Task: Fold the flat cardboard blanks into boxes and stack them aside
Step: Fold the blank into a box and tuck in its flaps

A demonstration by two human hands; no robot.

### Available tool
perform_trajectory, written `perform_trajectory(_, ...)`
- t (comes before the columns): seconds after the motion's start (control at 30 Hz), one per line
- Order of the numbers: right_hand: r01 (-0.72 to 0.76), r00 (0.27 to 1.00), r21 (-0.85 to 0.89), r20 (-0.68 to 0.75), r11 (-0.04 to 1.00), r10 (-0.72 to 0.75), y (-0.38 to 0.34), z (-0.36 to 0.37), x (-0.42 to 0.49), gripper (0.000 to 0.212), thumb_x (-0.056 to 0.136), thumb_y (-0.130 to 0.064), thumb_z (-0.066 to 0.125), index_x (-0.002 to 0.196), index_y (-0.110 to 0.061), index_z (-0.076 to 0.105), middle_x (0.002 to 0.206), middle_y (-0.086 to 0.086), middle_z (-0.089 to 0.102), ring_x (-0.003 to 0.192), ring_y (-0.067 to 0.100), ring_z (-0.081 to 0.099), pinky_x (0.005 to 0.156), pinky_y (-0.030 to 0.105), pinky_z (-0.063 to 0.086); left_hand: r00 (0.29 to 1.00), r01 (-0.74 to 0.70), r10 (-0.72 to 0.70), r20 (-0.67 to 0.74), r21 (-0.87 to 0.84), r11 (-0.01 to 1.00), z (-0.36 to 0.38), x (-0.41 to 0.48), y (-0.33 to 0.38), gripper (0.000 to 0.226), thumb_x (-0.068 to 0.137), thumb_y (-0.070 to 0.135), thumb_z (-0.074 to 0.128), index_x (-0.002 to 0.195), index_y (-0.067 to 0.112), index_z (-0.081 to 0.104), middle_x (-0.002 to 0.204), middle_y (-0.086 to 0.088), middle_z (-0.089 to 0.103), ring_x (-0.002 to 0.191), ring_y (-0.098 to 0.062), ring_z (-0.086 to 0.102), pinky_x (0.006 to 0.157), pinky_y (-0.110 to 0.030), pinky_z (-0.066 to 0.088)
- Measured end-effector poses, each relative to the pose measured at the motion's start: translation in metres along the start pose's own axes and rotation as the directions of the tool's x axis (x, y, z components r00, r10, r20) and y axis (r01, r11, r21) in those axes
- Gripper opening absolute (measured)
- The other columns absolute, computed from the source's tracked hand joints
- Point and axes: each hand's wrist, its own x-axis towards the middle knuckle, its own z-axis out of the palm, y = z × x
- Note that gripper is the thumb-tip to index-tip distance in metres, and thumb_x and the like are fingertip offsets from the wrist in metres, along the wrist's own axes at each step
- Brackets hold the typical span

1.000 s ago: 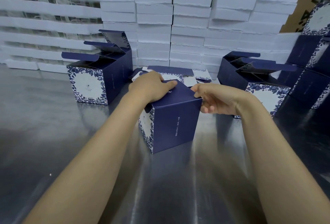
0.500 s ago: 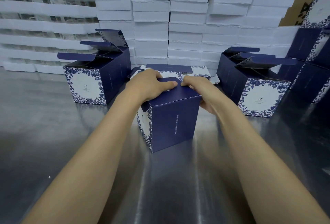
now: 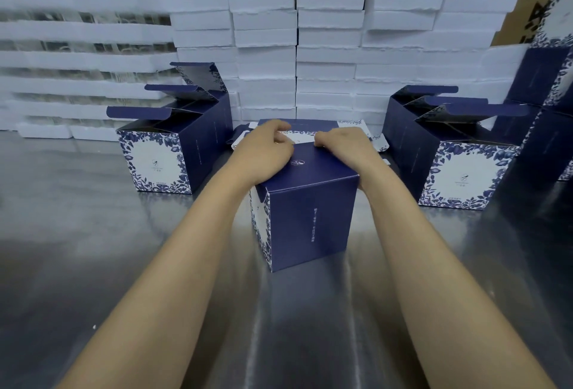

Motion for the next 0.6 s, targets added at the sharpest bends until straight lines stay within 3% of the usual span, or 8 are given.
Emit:
perform_trajectory(0.07, 0.054, 0.998, 0.062, 0.016, 0.997, -0.055, 0.004, -0.007, -0.001, 0.008, 0.082, -0.018, 0.069, 0.080, -0.017, 0.062, 0.079, 0.001, 0.059, 0.071, 0.016, 0.054, 0.063, 0.025, 0.046, 1.000, 0.017, -0.015, 0.025, -0.064, 0.998, -0.003, 0.002, 0.001, 0.052, 0.092, 0.013, 0.044, 0.142, 0.024, 0.037, 0.139, 0.008, 0.045, 0.116, -0.013, 0.049, 0.085, -0.023, 0.042)
perform_trajectory(0.13, 0.077, 0.996, 0.014, 0.032, 0.997, -0.078, 0.004, -0.018, -0.002, 0.011, 0.084, -0.018, 0.071, 0.095, -0.017, 0.068, 0.077, -0.002, 0.061, 0.064, 0.011, 0.054, 0.051, 0.011, 0.042, 0.993, 0.106, -0.106, 0.053, 0.002, 0.994, -0.010, 0.003, 0.000, 0.059, 0.094, 0.020, 0.043, 0.149, 0.023, 0.023, 0.152, 0.002, 0.026, 0.127, -0.019, 0.040, 0.086, -0.024, 0.036)
perform_trajectory(0.23, 0.119, 0.992, -0.145, -0.026, 0.982, -0.124, 0.001, -0.029, -0.002, 0.014, 0.086, -0.014, 0.068, 0.099, -0.016, 0.070, 0.069, -0.004, 0.057, 0.053, 0.009, 0.047, 0.037, 0.010, 0.033, 0.939, 0.269, -0.255, 0.229, -0.032, 0.962, -0.019, -0.002, -0.006, 0.053, 0.097, 0.041, 0.043, 0.145, 0.026, 0.027, 0.144, 0.005, 0.038, 0.123, -0.020, 0.049, 0.097, -0.041, 0.047)
perform_trajectory(0.33, 0.160, 0.987, -0.287, 0.024, 0.944, -0.160, -0.005, -0.032, -0.006, 0.016, 0.088, -0.015, 0.066, 0.103, -0.017, 0.068, 0.086, -0.003, 0.062, 0.067, 0.012, 0.054, 0.056, 0.020, 0.042, 0.910, 0.273, -0.250, 0.331, -0.023, 0.962, -0.017, -0.010, -0.008, 0.052, 0.099, 0.047, 0.036, 0.146, 0.027, 0.023, 0.134, 0.003, 0.048, 0.115, -0.019, 0.054, 0.091, -0.052, 0.052)
perform_trajectory(0.4, 0.170, 0.985, -0.417, 0.073, 0.893, -0.153, -0.013, -0.036, -0.012, 0.015, 0.087, -0.019, 0.069, 0.102, -0.020, 0.068, 0.097, -0.004, 0.064, 0.086, 0.016, 0.058, 0.066, 0.025, 0.041, 0.913, 0.266, -0.260, 0.314, 0.022, 0.964, -0.007, -0.013, -0.006, 0.051, 0.099, 0.049, 0.029, 0.146, 0.033, 0.016, 0.130, -0.001, 0.049, 0.111, -0.024, 0.055, 0.091, -0.054, 0.052)
perform_trajectory(0.47, 0.153, 0.988, -0.557, 0.108, 0.816, -0.111, -0.026, -0.043, -0.022, 0.014, 0.083, -0.027, 0.074, 0.094, -0.021, 0.069, 0.092, -0.009, 0.062, 0.090, 0.017, 0.057, 0.064, 0.026, 0.039, 0.930, 0.273, -0.281, 0.238, 0.067, 0.960, 0.004, -0.013, -0.002, 0.052, 0.098, 0.048, 0.023, 0.146, 0.031, 0.014, 0.129, -0.006, 0.051, 0.110, -0.032, 0.055, 0.094, -0.050, 0.049)
perform_trajectory(0.53, 0.166, 0.984, -0.666, 0.158, 0.727, -0.079, -0.037, -0.046, -0.033, 0.016, 0.078, -0.035, 0.078, 0.082, -0.023, 0.069, 0.083, -0.009, 0.061, 0.082, 0.016, 0.058, 0.060, 0.026, 0.039, 0.963, 0.211, -0.227, 0.146, 0.120, 0.970, 0.016, -0.015, 0.001, 0.044, 0.101, 0.036, 0.025, 0.140, 0.015, 0.023, 0.125, -0.011, 0.050, 0.106, -0.035, 0.054, 0.086, -0.042, 0.049)
perform_trajectory(0.6, 0.218, 0.958, -0.674, 0.285, 0.706, -0.023, -0.044, -0.044, -0.044, 0.016, 0.077, -0.037, 0.077, 0.075, -0.024, 0.068, 0.072, -0.008, 0.062, 0.067, 0.011, 0.056, 0.055, 0.024, 0.041, 0.988, 0.124, -0.141, 0.062, 0.219, 0.968, 0.025, -0.018, 0.006, 0.015, 0.100, 0.010, 0.030, 0.113, 0.003, 0.032, 0.136, -0.021, 0.036, 0.105, -0.041, 0.053, 0.074, -0.040, 0.040)
